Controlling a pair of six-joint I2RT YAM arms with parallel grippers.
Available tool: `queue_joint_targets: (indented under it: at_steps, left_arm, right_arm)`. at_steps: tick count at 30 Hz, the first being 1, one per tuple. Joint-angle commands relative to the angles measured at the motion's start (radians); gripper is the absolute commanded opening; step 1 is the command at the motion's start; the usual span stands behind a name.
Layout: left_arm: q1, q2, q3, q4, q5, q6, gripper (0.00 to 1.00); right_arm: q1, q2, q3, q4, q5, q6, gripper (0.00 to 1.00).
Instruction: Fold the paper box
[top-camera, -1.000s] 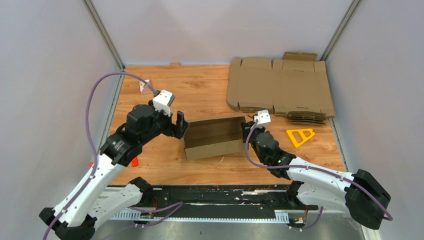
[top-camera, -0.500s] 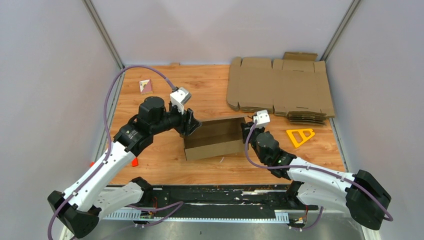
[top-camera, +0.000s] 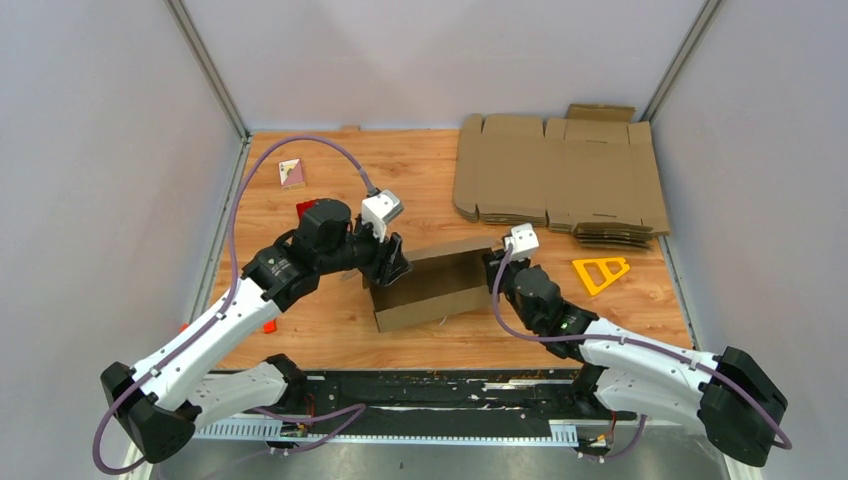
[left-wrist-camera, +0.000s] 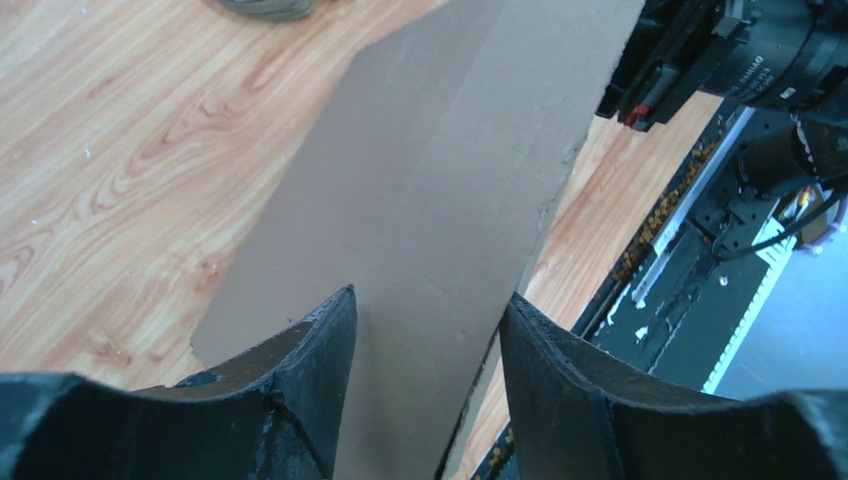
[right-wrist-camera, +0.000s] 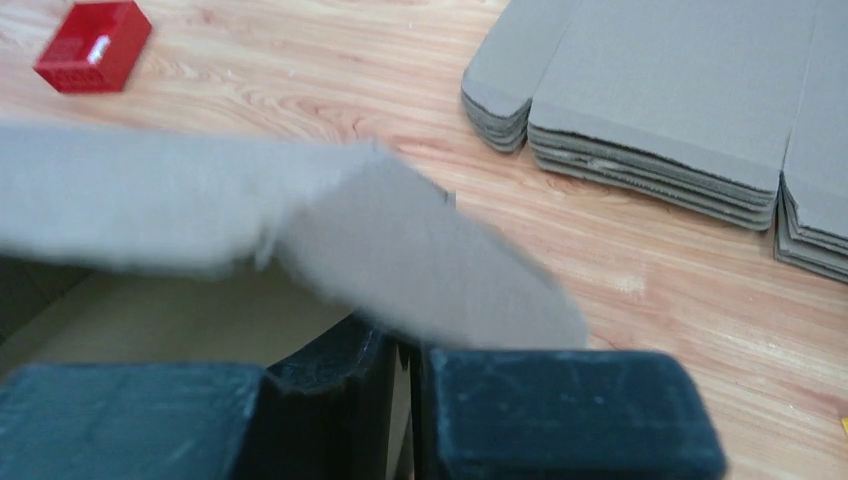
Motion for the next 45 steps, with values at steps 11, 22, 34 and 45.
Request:
queue_joint_targets:
  at_steps: [11,22,34,45]
  left_arm:
    - [-0.108,0.015,-0.085,-0.018,-0.083,-0.162,0.59]
    - [-0.128,0.023,-0.220,0.084,-0.141,-0.246,0.60]
    - [-0.128,0.076,-0.308,0.109,-0.117,-0.263,0.69]
    - [-0.127,-0.030,-0.262,0.083,-0.162,-0.274,0.81]
  right_arm:
    - [0.008,-0.245,0.008,-0.434,-0.210,0.008,0.56]
    - [0.008,-0.590,0.006,-0.576,-0.328,0.020,0.91]
    - [-0.026,-0.169,0.364,-0.614,-0.249,-0.078,0.94]
    - [-0.242,0.153,0.422,-0.481,-0.590,0.015,0.83]
